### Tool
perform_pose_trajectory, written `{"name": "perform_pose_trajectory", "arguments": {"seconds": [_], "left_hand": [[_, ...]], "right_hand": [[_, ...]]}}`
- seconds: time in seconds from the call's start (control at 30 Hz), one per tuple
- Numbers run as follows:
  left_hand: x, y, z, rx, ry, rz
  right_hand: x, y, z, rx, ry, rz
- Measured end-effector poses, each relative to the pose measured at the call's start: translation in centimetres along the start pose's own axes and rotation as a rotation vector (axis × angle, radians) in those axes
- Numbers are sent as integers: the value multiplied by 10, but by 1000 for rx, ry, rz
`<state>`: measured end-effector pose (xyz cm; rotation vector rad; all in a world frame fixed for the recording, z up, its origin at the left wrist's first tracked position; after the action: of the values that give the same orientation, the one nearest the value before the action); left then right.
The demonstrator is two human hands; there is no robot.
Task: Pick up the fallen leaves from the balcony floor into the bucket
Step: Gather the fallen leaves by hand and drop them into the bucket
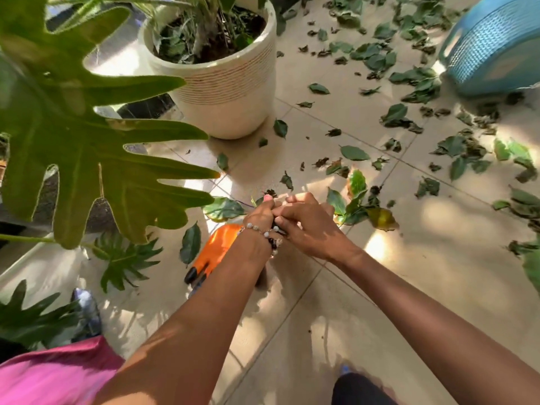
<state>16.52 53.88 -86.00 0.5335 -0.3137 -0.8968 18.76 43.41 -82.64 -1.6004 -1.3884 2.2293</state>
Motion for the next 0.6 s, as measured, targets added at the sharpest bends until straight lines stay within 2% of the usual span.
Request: {"name": "perform_pose_trajectory", "arguments": {"seconds": [0.07, 0.17, 0.27, 0.4, 0.47, 0.6], "left_hand": [[-8, 5, 1, 0, 82, 3], [-30, 22, 1, 22, 174, 66], [-90, 45, 3, 197, 528, -356], [-149, 43, -4, 199, 739, -742], [-149, 42, -2, 229, 765, -916], [-146, 39, -4, 231, 718, -989]], "right_hand": [[1, 4, -4, -16, 21, -79], [-7, 13, -9, 61, 228, -352], [-4, 19, -6, 111, 213, -325], [9, 20, 3, 148, 144, -347], [15, 18, 5, 139, 113, -331], [17, 17, 6, 144, 97, -309]]}}
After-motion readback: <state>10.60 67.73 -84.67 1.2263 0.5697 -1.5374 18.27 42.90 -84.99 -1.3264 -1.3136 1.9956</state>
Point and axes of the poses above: each hand's wrist, its own z-axis away from the middle knuckle, its own x-axis out of the palm, y = z × x, the point moved 6 cm from there along -z, towards the middle knuckle, and after that the axes turned 8 degrees about -x, right-handed, at the moved point
